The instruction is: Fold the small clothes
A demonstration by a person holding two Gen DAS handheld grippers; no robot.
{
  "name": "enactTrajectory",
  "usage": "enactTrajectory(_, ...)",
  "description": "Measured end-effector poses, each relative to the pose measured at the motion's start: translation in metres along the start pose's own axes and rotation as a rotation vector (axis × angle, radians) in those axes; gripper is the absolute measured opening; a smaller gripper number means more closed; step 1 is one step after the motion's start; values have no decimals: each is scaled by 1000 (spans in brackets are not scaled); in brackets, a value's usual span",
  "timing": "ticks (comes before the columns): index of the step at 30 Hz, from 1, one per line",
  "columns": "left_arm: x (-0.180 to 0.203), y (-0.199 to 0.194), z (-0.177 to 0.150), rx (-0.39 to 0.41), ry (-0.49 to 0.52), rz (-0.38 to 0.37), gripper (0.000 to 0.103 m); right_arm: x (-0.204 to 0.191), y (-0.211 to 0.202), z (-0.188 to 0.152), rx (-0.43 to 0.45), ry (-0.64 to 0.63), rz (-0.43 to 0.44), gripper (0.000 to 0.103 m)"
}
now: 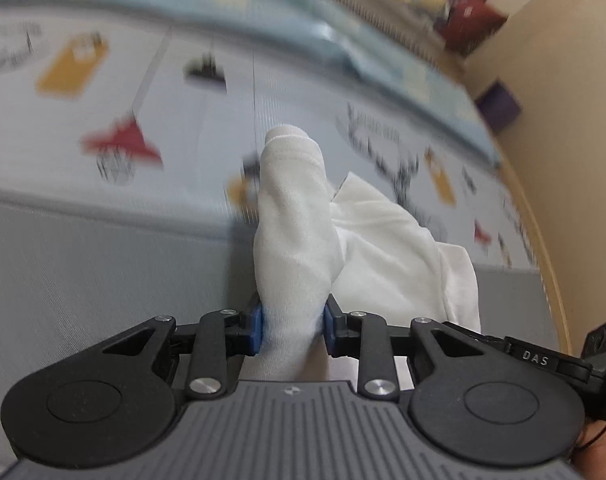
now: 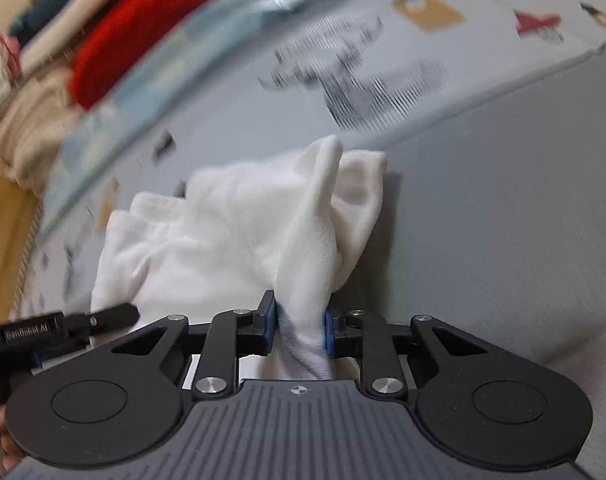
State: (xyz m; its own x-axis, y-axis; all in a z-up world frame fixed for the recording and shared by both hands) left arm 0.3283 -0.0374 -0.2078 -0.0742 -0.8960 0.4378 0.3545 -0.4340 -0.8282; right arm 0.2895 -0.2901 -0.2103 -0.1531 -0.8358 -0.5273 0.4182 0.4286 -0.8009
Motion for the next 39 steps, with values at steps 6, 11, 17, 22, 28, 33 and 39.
enactTrajectory(6,-29,-60,32,210,-38,-16,43,-66,-19,22,276,-138,59,21)
enactTrajectory(11,-82,-77,38,235,-202,51,63,-72,-5,29,284,-62,2,56)
enactTrajectory(17,-120,-42,5,-20,-359,46,63,-73,32,3,28,-127,-32,54)
enactTrajectory(22,-125,-13,-6,-87,-368,38,57,-61,52,-16,-96,-137,-117,5)
enactTrajectory(28,-99,-6,3,-7,-171,86,50,-55,43,-32,-156,-143,-99,4)
enactTrajectory(33,-92,-4,-2,-16,-139,99,52,-48,40,-39,-188,-148,-137,4)
enactTrajectory(39,-94,-4,-10,-57,-114,147,52,-52,39,-36,-172,-171,-171,4)
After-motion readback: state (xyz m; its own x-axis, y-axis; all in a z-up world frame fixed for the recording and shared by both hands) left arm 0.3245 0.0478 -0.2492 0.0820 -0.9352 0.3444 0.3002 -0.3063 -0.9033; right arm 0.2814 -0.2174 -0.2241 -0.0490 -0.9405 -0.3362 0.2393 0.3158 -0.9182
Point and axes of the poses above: each gripper's, at about its wrist camera, not at the fingertips, and y roughly the way its jaws point, x to its right, z to its top, the point moved 7 cm from there along y, roughly the way its jaws point, and after that the axes turned 8 degrees about -x, right-handed, at the moved point
